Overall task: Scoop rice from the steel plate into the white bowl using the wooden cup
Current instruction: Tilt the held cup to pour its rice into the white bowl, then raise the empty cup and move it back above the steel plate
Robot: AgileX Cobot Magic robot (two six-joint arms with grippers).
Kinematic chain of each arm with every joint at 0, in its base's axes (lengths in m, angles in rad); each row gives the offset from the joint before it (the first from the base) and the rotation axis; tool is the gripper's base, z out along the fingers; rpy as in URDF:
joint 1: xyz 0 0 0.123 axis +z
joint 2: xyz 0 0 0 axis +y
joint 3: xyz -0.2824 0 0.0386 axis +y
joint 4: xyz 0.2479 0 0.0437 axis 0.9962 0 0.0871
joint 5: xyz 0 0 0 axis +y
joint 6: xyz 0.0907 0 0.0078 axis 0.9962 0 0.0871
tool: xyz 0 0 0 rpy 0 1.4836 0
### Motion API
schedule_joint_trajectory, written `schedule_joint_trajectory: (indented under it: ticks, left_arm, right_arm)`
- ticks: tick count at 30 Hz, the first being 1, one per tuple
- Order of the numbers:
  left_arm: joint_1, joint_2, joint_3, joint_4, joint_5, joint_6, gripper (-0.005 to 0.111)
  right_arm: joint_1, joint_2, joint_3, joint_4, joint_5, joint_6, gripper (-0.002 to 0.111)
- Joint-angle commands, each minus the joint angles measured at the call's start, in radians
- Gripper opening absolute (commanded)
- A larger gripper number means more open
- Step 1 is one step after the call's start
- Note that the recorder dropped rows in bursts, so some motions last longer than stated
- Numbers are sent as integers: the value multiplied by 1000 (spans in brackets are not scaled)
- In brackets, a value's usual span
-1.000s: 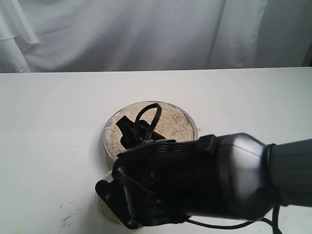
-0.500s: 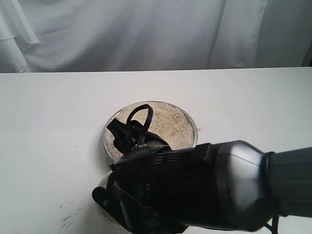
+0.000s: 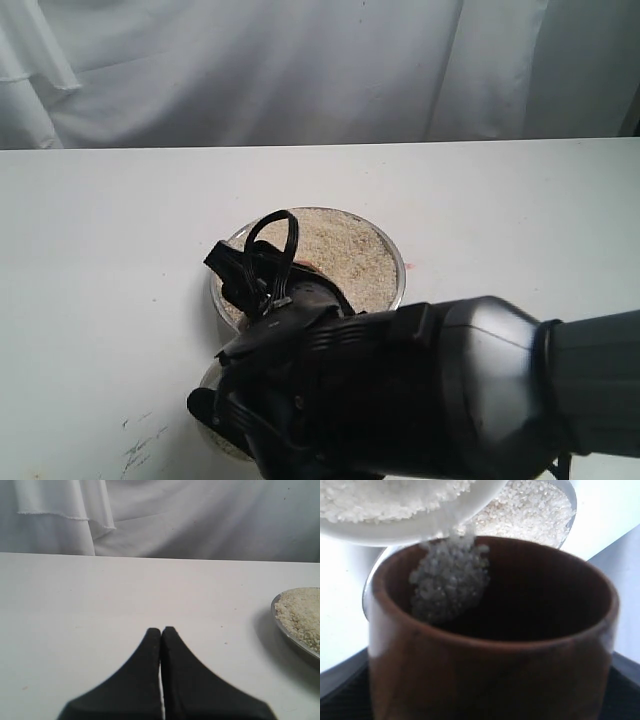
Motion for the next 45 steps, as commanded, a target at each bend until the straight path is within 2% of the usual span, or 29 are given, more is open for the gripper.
schedule_joint_trajectory:
  ticks: [1, 28, 45]
  left_arm:
    - [-2, -5, 5, -1, -6, -3, 0]
    - [-2, -5, 5, -1, -6, -3, 0]
    - [-2, -5, 5, -1, -6, -3, 0]
  right_arm:
    - [9, -4, -5, -23, -3, -41, 0]
    - [41, -4, -5, -80, 46, -122, 0]
    - [41, -39, -5, 57, 34, -130, 0]
